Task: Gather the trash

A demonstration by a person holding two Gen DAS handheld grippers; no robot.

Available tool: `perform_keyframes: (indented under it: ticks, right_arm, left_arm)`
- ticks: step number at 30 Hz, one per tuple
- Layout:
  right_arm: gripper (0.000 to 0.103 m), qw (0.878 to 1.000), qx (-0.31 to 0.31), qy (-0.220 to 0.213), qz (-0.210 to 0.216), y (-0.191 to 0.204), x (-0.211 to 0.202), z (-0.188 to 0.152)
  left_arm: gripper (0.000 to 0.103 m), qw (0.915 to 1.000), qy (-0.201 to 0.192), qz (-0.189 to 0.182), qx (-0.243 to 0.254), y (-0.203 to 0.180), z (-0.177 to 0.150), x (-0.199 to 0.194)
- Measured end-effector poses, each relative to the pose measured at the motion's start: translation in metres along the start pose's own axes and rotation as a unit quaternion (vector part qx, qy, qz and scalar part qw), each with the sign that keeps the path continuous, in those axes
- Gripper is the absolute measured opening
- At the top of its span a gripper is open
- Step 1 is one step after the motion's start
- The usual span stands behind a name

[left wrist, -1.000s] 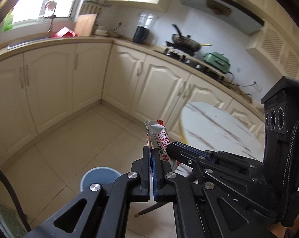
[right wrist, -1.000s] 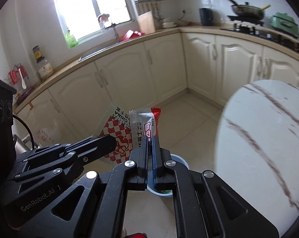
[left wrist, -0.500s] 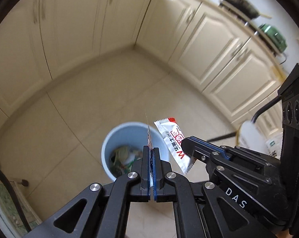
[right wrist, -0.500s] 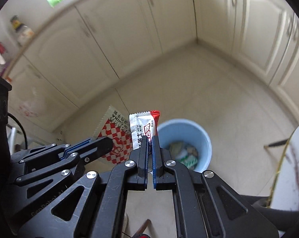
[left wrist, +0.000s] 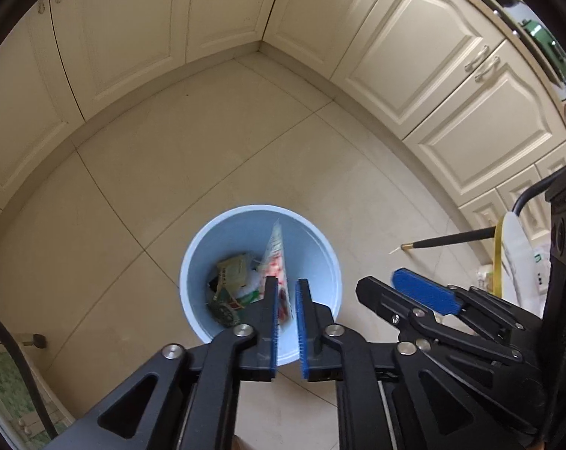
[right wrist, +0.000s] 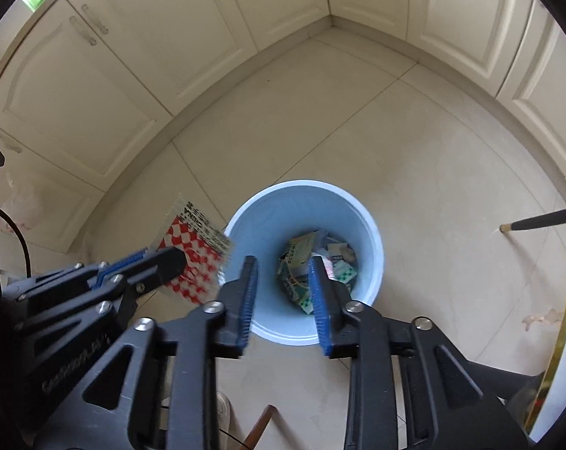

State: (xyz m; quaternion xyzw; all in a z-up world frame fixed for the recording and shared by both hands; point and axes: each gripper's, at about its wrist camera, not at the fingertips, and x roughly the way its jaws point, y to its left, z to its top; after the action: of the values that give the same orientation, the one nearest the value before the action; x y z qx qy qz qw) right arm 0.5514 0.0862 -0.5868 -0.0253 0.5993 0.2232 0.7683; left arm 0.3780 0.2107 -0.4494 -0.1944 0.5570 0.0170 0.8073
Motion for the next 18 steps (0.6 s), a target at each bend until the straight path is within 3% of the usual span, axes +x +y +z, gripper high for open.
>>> perform_keyframes:
  ticks: [2, 5, 9, 12, 16, 18]
  right_arm:
    - [0.042, 1.000, 0.005, -0.003, -0.006, -0.006, -0.004, -0.004]
    - [0.042, 1.000, 0.012, -0.012, -0.008, -0.014, -0.020, -0.007]
    - [0.056, 1.000, 0.011, -0.023, -0.002, -0.009, -0.041, -0.007]
    - [0.059, 0.999, -0.005, -0.033, 0.006, 0.005, -0.059, -0.008]
    - [0.076, 0.997, -0.038, -0.064, 0.018, 0.038, -0.102, -0.010]
    - [0.082, 0.995, -0.057, -0.085, 0.020, 0.054, -0.126, -0.012]
  left_arm:
    - [0.031, 0.9999, 0.009, 0.008, -0.012, 0.006, 0.000, 0.004]
    - [0.050, 0.9993, 0.001, 0.013, -0.036, 0.011, 0.000, -0.005]
    - [0.054, 0.9986, -0.025, 0.021, -0.042, 0.005, -0.012, -0.040]
    - [0.057, 0.9959, -0.060, 0.060, -0.034, 0.004, -0.020, -0.074]
    - [0.066, 0.9845, -0.137, 0.109, -0.014, -0.004, -0.030, -0.135]
    - [0.072, 0.9741, -0.182, 0.135, -0.006, -0.012, -0.039, -0.169]
